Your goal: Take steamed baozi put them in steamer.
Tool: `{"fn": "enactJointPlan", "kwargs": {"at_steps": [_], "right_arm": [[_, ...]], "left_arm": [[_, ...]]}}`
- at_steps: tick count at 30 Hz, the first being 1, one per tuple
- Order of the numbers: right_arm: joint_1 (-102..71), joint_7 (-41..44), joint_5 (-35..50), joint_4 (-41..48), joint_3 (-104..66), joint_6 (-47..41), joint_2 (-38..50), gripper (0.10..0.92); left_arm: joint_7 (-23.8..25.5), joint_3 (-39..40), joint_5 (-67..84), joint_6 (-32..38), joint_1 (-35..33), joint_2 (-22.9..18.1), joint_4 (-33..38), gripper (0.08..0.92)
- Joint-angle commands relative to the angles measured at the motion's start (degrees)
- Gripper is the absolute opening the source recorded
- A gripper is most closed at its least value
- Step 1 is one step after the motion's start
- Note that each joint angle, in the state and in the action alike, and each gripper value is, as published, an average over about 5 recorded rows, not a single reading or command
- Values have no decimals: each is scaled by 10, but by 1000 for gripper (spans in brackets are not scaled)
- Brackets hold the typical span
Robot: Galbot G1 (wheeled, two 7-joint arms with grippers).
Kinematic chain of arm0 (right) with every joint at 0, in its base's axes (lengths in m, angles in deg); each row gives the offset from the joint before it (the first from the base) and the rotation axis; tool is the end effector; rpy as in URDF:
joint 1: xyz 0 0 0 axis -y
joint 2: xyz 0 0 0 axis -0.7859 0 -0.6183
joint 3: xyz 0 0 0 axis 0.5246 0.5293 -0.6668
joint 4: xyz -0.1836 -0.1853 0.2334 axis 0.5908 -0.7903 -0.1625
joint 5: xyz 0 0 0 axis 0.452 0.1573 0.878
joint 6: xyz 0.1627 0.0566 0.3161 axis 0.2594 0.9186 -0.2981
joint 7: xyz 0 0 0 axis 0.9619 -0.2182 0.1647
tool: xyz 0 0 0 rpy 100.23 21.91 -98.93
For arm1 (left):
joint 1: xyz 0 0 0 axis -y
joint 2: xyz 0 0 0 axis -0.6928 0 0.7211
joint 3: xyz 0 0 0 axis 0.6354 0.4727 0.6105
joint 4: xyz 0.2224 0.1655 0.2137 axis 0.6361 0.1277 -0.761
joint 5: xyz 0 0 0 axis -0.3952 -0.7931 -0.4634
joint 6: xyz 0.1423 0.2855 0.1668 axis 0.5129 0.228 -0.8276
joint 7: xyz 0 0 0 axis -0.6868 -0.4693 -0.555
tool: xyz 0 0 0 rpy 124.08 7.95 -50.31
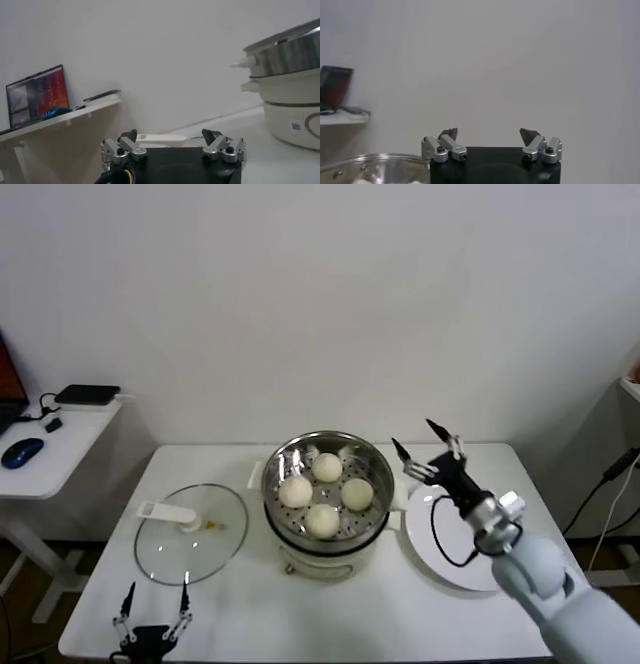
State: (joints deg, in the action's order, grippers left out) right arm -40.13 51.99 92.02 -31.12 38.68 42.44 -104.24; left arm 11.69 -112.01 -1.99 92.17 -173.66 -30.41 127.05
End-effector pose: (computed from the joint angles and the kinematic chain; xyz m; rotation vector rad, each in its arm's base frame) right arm 0.3219 -0.1000 -0.2647 -0.6665 2.9125 -0.1415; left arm 0.0860 0.0726 -0.4304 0.2714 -3.0821 -0.4783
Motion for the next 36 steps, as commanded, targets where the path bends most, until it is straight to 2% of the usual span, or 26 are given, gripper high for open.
{"fn": "enactJointPlan", "kwargs": {"at_steps": [1, 12, 36], "right_arm": [[-339, 16, -111, -29, -178, 175, -185, 823], [-405, 36, -124, 10, -155, 247, -239, 823], [-403, 27, -136, 9, -136, 246, -250, 823]], "left_arm": [[-1, 0, 2, -1, -1, -28, 4, 823], [-1, 4, 4, -4, -2, -28, 16, 823], [0, 3, 4, -1, -15, -28, 30, 823]]}}
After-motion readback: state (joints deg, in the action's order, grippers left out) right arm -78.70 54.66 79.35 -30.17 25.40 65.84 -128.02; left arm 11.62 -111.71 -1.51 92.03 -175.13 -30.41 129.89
